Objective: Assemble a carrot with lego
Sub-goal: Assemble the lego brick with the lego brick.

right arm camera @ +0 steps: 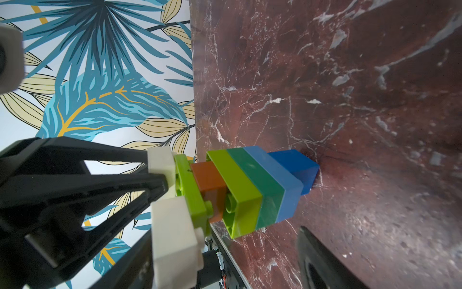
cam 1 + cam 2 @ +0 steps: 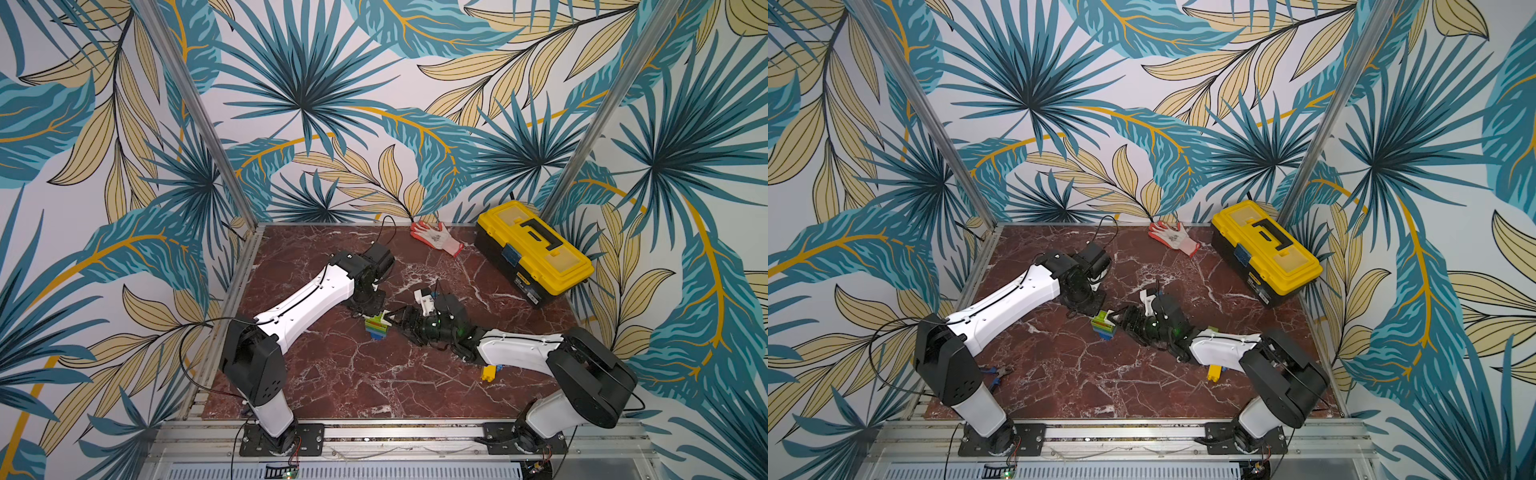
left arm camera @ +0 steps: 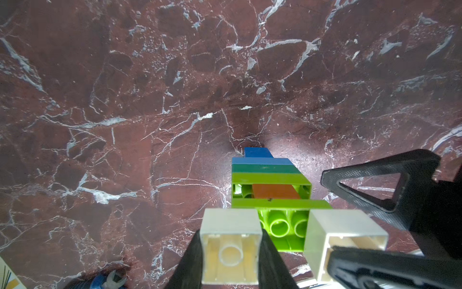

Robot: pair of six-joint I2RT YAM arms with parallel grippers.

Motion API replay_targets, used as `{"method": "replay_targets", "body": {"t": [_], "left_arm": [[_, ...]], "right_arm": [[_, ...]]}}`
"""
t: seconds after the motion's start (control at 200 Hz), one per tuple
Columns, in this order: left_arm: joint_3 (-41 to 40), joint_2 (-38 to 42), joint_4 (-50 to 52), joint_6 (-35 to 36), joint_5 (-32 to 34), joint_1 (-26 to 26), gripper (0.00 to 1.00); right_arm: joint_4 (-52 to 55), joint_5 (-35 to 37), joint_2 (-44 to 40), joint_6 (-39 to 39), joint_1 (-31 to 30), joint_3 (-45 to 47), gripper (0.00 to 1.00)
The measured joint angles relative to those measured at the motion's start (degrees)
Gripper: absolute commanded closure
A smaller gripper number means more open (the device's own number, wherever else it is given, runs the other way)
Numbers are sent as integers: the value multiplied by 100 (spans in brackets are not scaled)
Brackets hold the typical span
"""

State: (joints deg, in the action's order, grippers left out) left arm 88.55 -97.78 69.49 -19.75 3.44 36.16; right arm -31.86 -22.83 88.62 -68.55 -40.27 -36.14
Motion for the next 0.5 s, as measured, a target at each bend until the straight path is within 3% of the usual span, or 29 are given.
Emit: {"method": "replay_targets", "body": {"t": [0.496], "left_arm": [[-57, 7, -33, 0, -4, 0, 85]], "right_arm": [[2, -17, 0, 0, 4, 0, 17]]}}
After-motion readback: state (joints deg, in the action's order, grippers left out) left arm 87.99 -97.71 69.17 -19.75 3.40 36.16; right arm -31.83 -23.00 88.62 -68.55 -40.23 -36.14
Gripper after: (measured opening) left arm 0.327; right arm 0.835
